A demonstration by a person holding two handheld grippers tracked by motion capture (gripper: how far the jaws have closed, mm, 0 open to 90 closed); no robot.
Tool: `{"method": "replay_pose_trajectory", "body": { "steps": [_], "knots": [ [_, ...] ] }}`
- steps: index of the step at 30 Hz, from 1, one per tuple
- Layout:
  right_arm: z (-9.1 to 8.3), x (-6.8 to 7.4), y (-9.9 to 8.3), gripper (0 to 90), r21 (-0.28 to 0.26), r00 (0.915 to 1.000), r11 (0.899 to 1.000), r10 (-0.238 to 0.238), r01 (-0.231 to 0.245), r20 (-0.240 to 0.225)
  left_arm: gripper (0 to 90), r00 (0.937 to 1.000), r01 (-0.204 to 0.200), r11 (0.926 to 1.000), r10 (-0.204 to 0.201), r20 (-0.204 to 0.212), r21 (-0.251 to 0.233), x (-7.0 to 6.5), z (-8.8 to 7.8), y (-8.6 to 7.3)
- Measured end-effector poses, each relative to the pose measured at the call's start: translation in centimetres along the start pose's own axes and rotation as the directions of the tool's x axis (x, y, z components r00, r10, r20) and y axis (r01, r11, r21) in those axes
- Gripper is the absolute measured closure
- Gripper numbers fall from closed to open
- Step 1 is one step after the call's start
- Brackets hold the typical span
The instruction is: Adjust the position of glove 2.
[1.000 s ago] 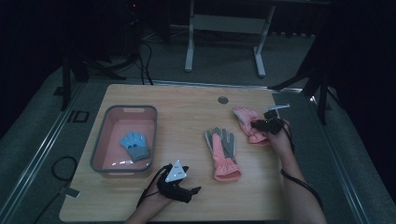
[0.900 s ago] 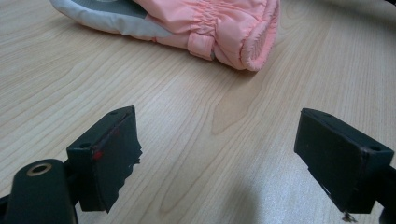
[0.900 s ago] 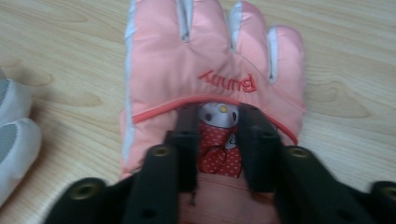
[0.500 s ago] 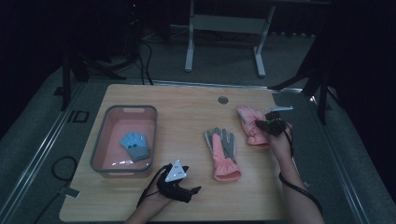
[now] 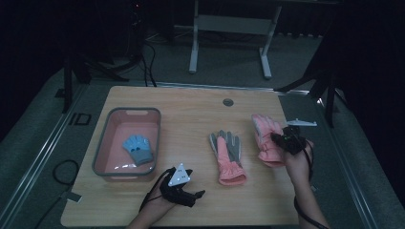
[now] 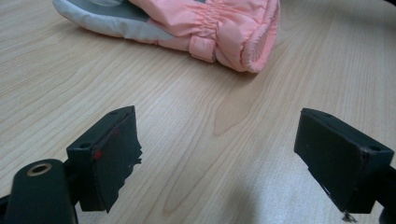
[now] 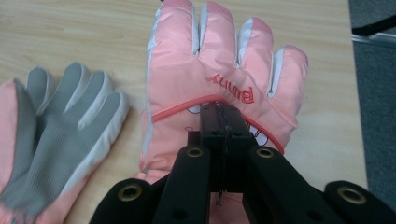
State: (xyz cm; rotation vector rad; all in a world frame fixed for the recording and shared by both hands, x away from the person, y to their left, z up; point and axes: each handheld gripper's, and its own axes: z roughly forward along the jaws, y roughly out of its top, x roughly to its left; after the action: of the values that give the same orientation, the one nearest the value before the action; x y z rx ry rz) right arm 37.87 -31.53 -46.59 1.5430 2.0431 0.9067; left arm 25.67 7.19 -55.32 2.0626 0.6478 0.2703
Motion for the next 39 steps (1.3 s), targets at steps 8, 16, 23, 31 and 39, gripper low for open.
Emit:
{"method": "replay_pose_trajectory", "body": {
  "steps": [8, 16, 23, 31, 39],
  "knots": [
    [-2.4, 0.3, -3.3, 89.8, 0.002, 0.9983, 0.998, 0.057, -0.057, 0.013, 14.1, 0.9999, -0.011, 0.9999, 0.011, 0.004, 0.000, -0.2, 0.1, 0.2],
    [-1.6, 1.2, -5.2, 89.7, 0.026, 0.9982, 0.998, 0.056, -0.056, 0.021, 14.0, 0.9999, -0.014, 0.9999, 0.014, 0.007, 0.000, -0.4, 0.1, 0.2],
    [0.5, 1.3, -6.0, 89.3, 0.056, 0.9986, 0.997, 0.042, -0.044, 0.031, 14.0, 0.9999, -0.010, 0.9999, 0.010, 0.008, 0.002, -0.3, 0.1, 0.2],
    [0.9, 0.8, -6.2, 80.5, 0.050, 0.9997, 0.999, 0.017, -0.016, -0.019, 14.0, 0.9999, -0.011, 0.9999, 0.011, 0.013, 0.007, -0.4, 0.3, 0.1],
    [-1.0, -0.7, -5.1, 64.7, -0.012, 0.9881, 0.996, -0.086, 0.085, -0.127, 14.0, 0.9998, -0.011, 0.9999, 0.011, 0.013, 0.007, -0.5, 0.2, 0.2]
  ]
}}
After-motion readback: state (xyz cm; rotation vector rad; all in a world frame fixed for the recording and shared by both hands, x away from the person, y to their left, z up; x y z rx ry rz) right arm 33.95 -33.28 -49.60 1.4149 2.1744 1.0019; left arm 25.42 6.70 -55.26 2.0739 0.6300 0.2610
